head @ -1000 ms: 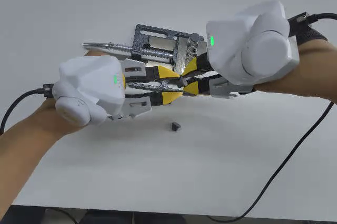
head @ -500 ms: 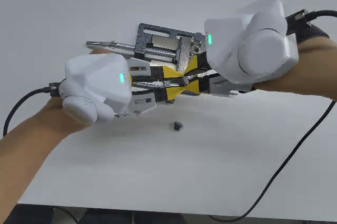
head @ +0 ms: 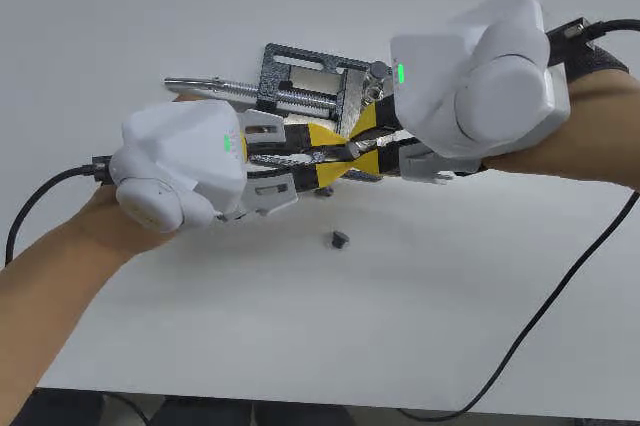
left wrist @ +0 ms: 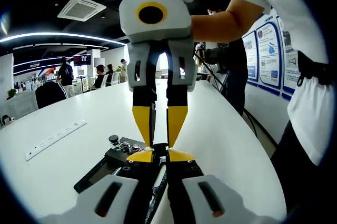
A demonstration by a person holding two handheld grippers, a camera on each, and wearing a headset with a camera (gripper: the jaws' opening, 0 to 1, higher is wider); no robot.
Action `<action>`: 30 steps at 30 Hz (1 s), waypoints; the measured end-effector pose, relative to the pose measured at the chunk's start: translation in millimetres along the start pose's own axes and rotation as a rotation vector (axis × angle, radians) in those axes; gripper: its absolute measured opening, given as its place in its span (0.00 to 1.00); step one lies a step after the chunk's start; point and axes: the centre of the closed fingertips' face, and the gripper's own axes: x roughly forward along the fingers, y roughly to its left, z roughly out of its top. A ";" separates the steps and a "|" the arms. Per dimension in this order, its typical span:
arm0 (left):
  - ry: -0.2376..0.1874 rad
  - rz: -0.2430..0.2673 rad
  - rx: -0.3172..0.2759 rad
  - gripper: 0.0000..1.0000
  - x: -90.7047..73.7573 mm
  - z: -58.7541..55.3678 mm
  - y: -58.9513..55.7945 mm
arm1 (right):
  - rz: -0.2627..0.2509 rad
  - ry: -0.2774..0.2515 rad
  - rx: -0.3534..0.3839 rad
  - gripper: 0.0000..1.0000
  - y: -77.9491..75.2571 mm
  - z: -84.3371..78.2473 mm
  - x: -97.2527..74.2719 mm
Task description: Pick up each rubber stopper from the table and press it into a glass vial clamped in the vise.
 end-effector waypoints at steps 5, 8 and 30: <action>-0.005 0.000 -0.010 0.04 -1.0 -1.2 1.0 | 0.003 -0.008 0.003 0.12 -0.8 0.1 -0.4; -0.016 -0.002 -0.028 0.04 -2.5 -2.2 3.1 | 0.008 -0.018 0.005 0.14 -0.7 1.2 -1.0; -0.151 -0.108 -0.135 0.03 -6.5 12.9 -0.5 | 0.041 -0.080 -0.041 0.13 1.8 11.3 -13.9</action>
